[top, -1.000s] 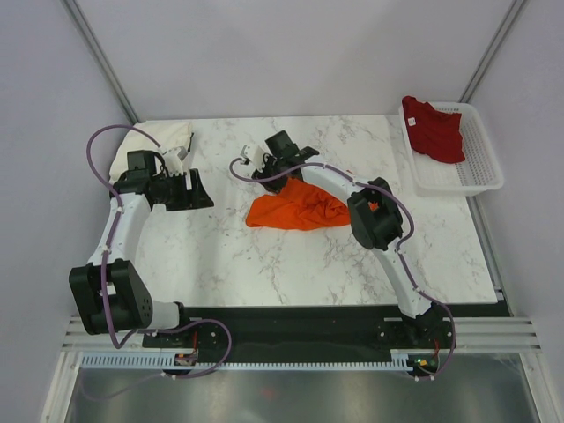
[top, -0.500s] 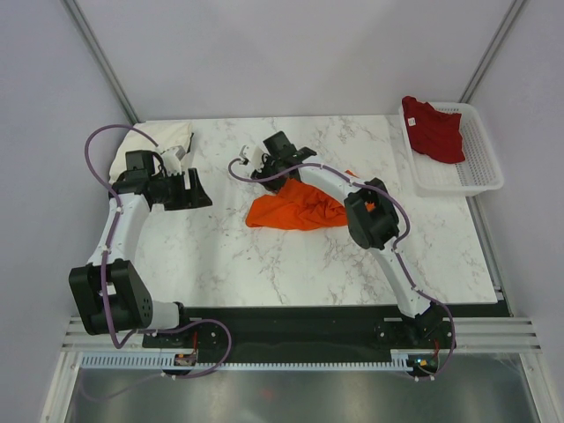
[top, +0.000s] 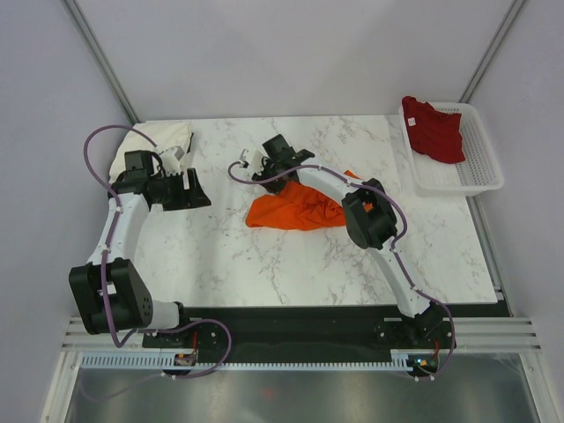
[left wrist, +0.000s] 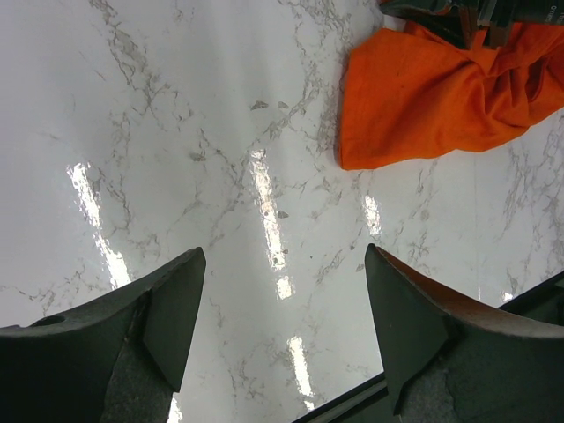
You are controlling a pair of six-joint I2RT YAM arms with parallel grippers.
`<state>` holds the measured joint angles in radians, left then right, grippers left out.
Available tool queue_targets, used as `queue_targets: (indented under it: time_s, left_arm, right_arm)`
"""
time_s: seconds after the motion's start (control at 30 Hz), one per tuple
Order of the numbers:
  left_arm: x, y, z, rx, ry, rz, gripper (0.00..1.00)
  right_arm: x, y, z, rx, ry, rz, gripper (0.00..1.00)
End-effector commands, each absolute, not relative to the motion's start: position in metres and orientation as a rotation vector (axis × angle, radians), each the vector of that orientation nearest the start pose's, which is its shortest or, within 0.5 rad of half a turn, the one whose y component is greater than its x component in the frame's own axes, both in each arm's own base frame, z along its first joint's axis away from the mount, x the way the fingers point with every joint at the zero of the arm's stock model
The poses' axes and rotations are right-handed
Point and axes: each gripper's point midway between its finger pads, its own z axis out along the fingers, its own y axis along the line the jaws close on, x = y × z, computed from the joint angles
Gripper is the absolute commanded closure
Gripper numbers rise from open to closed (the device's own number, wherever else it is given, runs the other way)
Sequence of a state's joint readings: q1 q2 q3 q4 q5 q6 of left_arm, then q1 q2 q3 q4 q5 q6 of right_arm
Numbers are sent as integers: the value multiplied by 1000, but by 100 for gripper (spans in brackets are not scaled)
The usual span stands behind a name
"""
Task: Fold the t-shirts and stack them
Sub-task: Flatten out the T-shirt at the center of the board.
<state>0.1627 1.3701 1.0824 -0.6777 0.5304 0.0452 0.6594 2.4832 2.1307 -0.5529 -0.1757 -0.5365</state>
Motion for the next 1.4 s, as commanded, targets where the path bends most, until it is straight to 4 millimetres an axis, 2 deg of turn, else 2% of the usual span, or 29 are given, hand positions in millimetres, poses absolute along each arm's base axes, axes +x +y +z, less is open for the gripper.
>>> queue_targets:
  time_s: [0.0, 0.07, 0.2, 0.23, 0.33, 0.37, 0.47, 0.5, 0.57, 0.6, 0.67, 0.7, 0.77, 0.83, 0.87, 0.9, 0.97, 1.0, 1.1, 1.23, 1.3, 1.33, 1.37]
  left_arm:
    - [332, -31, 160, 77, 2393, -555, 19]
    - [332, -31, 160, 76, 2395, -556, 19]
    - [333, -31, 159, 75, 2395, -559, 19]
    - [333, -32, 160, 73, 2394, -566, 19]
    - [335, -33, 163, 76, 2386, -571, 19]
    - [335, -33, 164, 78, 2384, -574, 19]
    - [334, -34, 166, 79, 2376, -577, 19]
    - [334, -34, 166, 78, 2375, -579, 19]
    - [334, -36, 165, 84, 2373, -595, 19]
    - [334, -37, 164, 87, 2372, -606, 19]
    - [336, -39, 164, 88, 2372, -623, 20]
    - [337, -39, 161, 82, 2380, -634, 20]
    - [343, -41, 163, 81, 2376, -653, 20]
    - [348, -44, 161, 70, 2385, -695, 21]
    - [353, -45, 167, 74, 2370, -703, 21]
    - [356, -48, 164, 72, 2378, -734, 21]
    - [363, -50, 171, 57, 2367, -759, 22]
    - [365, -54, 171, 58, 2370, -770, 22]
    - [374, -65, 166, 91, 2387, -806, 22]
    - [391, -85, 147, 153, 2447, -845, 20]
    - [398, -99, 122, 184, 2513, -873, 19]
    - [408, -102, 124, 198, 2513, -872, 20]
    - [409, -104, 103, 174, 2581, -894, 20]
  right_arm:
    - [470, 377, 12, -1477, 2029, 252, 64]
    - [468, 375, 10, -1490, 2034, 259, 74]
    - [458, 378, 17, -1512, 2025, 308, 82]
    - [455, 377, 18, -1524, 2025, 318, 89]
    - [454, 378, 35, -1521, 2001, 342, 100]
    - [455, 379, 42, -1513, 1992, 344, 100]
    - [461, 384, 87, -1478, 1911, 326, 100]
    - [464, 384, 114, -1456, 1868, 314, 100]
    - [469, 384, 150, -1433, 1800, 282, 100]
    - [470, 382, 183, -1404, 1745, 269, 100]
    - [470, 380, 217, -1388, 1677, 231, 100]
    - [468, 376, 246, -1363, 1633, 215, 100]
    - [467, 371, 282, -1336, 1575, 180, 100]
    - [462, 363, 328, -1289, 1504, 151, 100]
    - [461, 360, 342, -1274, 1480, 138, 100]
    - [457, 353, 370, -1235, 1440, 120, 100]
    - [451, 347, 398, -1201, 1395, 104, 100]
    - [445, 338, 424, -1162, 1354, 85, 100]
    - [434, 322, 458, -1116, 1300, 44, 100]
    - [423, 302, 477, -1091, 1286, -22, 100]
    - [416, 293, 481, -1083, 1286, -35, 100]
    - [414, 290, 483, -1074, 1289, -39, 100]
    - [410, 287, 487, -1071, 1284, -38, 100]
